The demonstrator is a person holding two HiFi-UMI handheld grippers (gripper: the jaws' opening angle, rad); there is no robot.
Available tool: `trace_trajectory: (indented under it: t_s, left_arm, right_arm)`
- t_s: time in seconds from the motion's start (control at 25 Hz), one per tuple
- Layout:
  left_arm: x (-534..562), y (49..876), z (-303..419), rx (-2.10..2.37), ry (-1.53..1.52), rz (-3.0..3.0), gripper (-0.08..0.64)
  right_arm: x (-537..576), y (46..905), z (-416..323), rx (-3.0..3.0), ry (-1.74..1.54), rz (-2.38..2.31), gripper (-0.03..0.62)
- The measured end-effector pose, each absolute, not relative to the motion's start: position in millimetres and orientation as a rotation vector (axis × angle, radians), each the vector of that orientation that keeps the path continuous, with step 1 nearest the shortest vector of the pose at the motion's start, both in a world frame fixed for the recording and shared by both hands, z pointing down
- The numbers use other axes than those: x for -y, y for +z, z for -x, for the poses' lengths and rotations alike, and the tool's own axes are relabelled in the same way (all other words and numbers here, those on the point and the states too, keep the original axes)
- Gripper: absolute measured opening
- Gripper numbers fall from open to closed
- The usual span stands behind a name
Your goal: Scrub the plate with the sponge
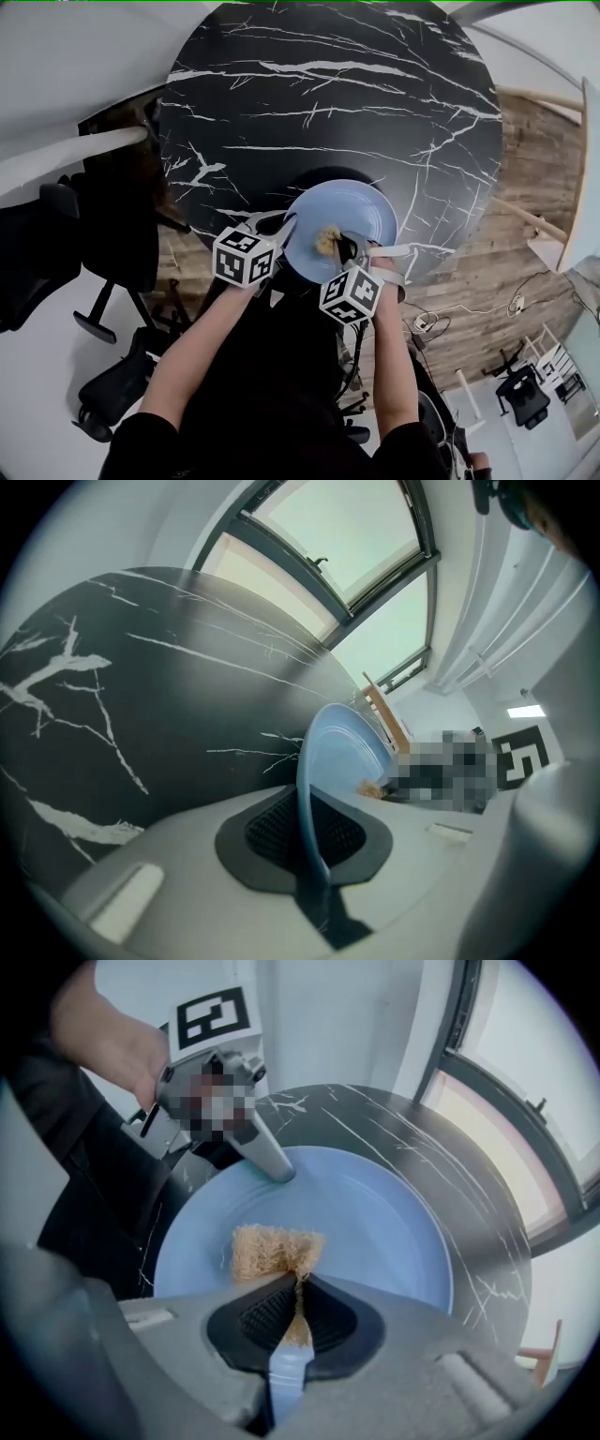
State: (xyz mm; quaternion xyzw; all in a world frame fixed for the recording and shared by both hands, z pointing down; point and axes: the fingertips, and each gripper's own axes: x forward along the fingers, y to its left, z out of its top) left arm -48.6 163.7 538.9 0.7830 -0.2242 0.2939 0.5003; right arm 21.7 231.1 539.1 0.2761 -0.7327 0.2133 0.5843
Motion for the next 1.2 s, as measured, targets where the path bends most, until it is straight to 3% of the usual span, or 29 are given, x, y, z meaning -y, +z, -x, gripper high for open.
trace_trajectory:
  t_s: [0.6, 1.2]
  left_arm:
    - [-162.7, 540.1, 49.0, 0.593, 0.659, -1.856, 0.020]
    - [-163.2, 540.1, 49.6, 0.601, 0.651, -1.853, 0.020]
  right_arm:
    - [-150.4, 534.8, -95.7, 1.574, 0.372, -0.975, 0.021]
    - [-230.4, 534.8, -46.7, 1.600, 0.495, -0.939, 0.020]
